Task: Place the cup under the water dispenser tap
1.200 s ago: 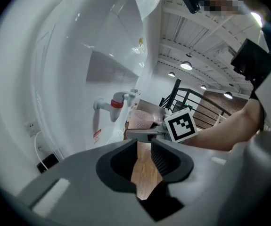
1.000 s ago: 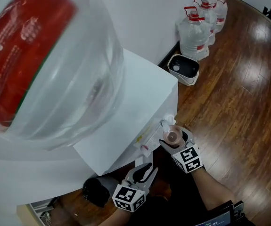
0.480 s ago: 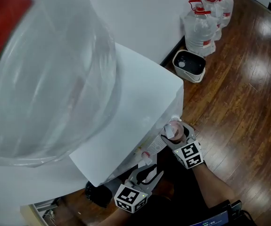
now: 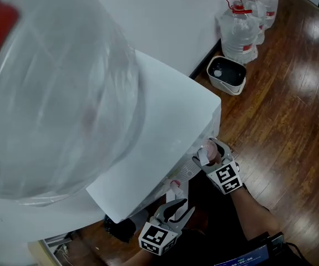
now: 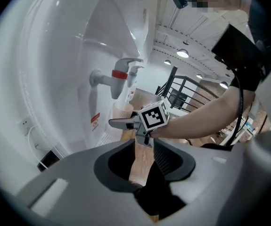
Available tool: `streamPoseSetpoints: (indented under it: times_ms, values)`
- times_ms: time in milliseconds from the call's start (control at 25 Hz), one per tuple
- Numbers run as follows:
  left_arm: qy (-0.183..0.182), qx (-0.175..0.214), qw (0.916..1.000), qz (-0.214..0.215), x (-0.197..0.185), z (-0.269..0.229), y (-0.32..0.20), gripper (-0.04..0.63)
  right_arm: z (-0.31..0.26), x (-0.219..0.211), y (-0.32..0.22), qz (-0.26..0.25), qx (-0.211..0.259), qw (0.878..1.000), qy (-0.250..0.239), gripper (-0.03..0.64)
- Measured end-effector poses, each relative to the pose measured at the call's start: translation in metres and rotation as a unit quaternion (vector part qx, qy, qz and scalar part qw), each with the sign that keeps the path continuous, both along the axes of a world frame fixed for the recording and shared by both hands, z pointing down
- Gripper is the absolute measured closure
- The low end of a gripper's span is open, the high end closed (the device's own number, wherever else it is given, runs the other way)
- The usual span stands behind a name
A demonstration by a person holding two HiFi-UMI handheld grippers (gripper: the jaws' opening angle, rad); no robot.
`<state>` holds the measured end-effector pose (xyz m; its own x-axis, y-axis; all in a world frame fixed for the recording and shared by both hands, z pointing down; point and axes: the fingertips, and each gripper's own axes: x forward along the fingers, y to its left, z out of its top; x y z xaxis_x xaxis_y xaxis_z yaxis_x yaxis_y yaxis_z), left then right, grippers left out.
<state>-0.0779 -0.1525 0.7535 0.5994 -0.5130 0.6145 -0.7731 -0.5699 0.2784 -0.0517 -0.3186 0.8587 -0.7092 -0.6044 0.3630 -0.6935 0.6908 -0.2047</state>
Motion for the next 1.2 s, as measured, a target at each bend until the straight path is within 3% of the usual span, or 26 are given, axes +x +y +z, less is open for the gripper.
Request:
streamPoseSetpoints:
  times_ms: [80, 200, 400, 720, 880, 1040, 1200]
  values:
    - [0.001, 0.003, 1.0, 0.001, 0.002, 0.002, -0.001, 0.389, 0.007, 0.001, -0.002, -0.002, -0.015, 1.0, -0.003, 0.24]
    - [0.009, -0.004, 0.9999, -0.007, 0.006, -0.002, 0.003, 0.388, 0.017, 0.001, 0.007, -0.006, -0.042, 0.999, 0.007, 0.126]
    - [0.022, 0.01, 0.9997, -0.009, 0.01, -0.028, 0.006, 0.388, 0.008, 0.011, 0.024, 0.003, -0.062, 0.998, 0.013, 0.12]
    - [0.028, 0.038, 0.9986, -0.023, 0.014, -0.094, 0.021, 0.388, -0.069, 0.024, 0.065, 0.008, -0.055, 0.998, 0.008, 0.157]
    - [0.043, 0.039, 0.998, -0.027, 0.019, -0.14, 0.046, 0.417, -0.128, 0.025, 0.091, 0.016, -0.048, 0.999, -0.008, 0.173]
    - [0.064, 0.071, 0.9944, -0.047, 0.011, -0.201, 0.074, 0.437, -0.196, 0.027, 0.123, 0.021, -0.039, 0.999, -0.018, 0.184]
    - [0.074, 0.099, 0.9896, -0.073, -0.012, -0.26, 0.104, 0.437, -0.272, 0.023, 0.162, 0.014, -0.022, 1.0, -0.017, 0.263]
